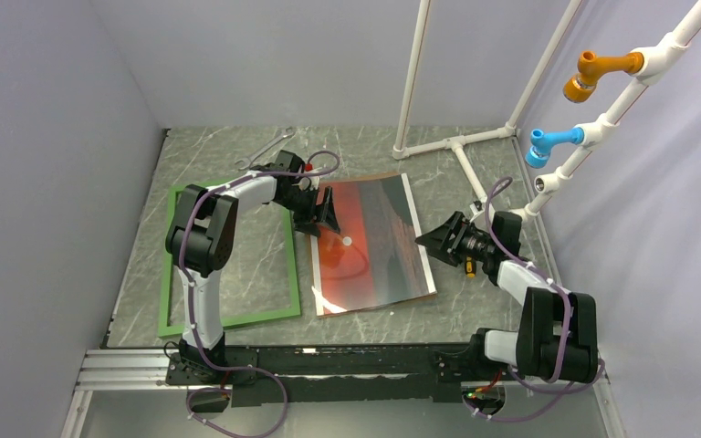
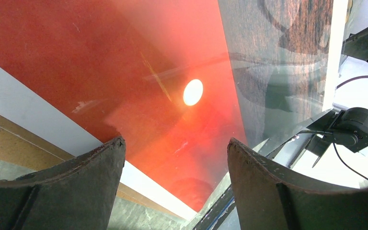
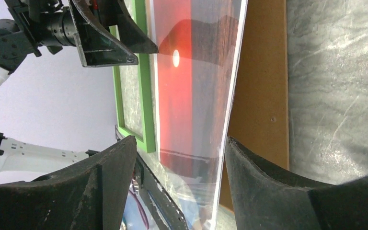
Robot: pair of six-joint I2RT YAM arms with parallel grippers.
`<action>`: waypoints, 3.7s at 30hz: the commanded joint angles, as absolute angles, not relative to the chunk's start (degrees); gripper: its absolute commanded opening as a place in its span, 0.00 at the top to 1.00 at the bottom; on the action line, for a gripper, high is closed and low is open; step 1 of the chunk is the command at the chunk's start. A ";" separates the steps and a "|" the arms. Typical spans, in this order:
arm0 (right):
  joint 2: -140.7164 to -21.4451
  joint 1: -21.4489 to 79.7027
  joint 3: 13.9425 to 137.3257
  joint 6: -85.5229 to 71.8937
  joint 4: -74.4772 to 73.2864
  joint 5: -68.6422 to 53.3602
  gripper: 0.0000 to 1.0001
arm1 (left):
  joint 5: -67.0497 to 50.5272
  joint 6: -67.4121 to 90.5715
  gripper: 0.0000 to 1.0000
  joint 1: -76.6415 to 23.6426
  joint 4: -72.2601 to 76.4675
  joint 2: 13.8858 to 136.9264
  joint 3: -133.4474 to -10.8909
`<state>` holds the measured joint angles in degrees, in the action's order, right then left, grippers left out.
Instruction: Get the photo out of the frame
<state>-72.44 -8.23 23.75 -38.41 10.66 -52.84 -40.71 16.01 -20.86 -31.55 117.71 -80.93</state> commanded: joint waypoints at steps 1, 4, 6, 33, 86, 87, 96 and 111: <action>-69.74 -8.44 26.12 -34.98 6.56 -51.93 0.30 | -38.51 14.95 0.18 -20.92 -31.48 118.24 -80.93; -68.63 -8.47 26.28 -33.50 4.39 -51.33 0.30 | -38.66 14.99 0.17 -20.92 -31.45 118.32 -80.95; -68.24 -8.44 26.33 -32.94 3.26 -51.45 0.30 | -38.67 14.98 0.17 -20.92 -31.43 118.34 -80.95; -65.55 -8.44 28.52 -30.02 -4.24 -51.39 0.29 | -39.44 15.21 0.16 -20.92 -31.07 118.63 -81.02; -52.04 -8.25 15.17 -38.38 -27.02 -34.35 0.55 | -36.80 14.77 0.06 -21.53 -30.73 116.60 -79.98; -51.79 -8.23 15.30 -38.19 -26.92 -34.40 0.55 | -36.87 14.73 0.06 -21.54 -30.81 116.59 -79.98; -46.96 -8.26 14.80 -39.90 -28.27 -34.60 0.61 | -36.51 14.42 0.06 -21.52 -30.87 116.04 -79.98; -49.80 -8.27 14.31 -37.12 -29.41 -36.99 0.49 | -35.68 13.42 0.03 -21.62 -28.79 108.96 -78.40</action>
<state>-49.17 -8.23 14.41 -37.85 -29.87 -34.50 -37.47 15.55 -21.47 -30.02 113.95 -78.72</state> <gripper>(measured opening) 0.508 0.971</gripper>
